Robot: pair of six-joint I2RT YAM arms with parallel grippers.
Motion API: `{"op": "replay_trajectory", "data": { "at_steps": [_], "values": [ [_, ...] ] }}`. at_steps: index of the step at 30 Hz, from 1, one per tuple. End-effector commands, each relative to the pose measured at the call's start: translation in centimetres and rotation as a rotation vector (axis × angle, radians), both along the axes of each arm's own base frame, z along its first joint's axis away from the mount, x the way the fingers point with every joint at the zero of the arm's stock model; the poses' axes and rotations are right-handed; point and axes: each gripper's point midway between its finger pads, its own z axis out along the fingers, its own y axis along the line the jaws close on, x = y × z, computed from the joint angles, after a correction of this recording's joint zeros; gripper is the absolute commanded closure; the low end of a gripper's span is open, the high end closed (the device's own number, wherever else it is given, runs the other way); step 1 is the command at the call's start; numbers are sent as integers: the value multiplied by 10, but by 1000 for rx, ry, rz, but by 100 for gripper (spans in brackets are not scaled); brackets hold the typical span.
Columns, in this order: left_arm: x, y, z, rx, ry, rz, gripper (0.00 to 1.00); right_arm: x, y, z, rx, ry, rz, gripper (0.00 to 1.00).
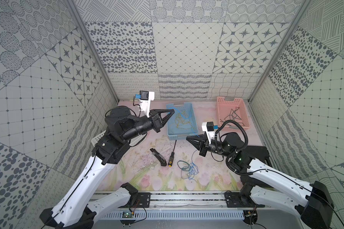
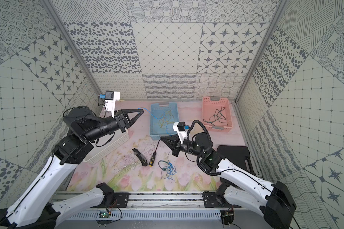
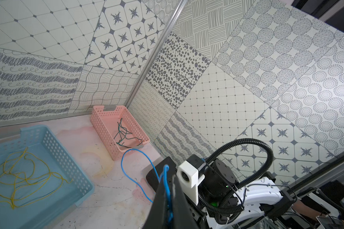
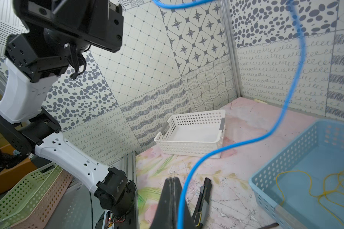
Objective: Untangle and sort cables by color
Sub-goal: Untie the cable.
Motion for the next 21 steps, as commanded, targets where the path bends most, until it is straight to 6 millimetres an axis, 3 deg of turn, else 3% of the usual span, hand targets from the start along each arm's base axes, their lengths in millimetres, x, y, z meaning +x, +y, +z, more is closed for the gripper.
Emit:
{"op": "replay_trajectory", "data": {
  "at_steps": [1, 6, 8, 12, 15, 17, 21],
  "values": [
    [17, 0, -19, -1, -39, 56, 70, 5, -18, 26, 31, 3, -23, 100],
    [47, -6, -113, 71, 91, 117, 28, 28, -45, 65, 69, 29, -95, 100],
    [54, -9, -154, 96, 110, 114, 19, 32, -51, 82, 76, 25, -111, 100],
    [46, -30, -214, 74, 120, -25, 15, 36, -58, 99, 78, 28, -128, 100],
    [29, -45, -243, 46, 80, -147, 13, 39, -60, 104, 84, 43, -124, 100],
    [16, -54, -260, 53, -4, -190, 5, 42, -57, 102, 85, 67, -108, 100],
    [-8, -74, -300, 148, -156, -278, 0, 45, -53, 96, 83, 96, -92, 100]
  ]
}}
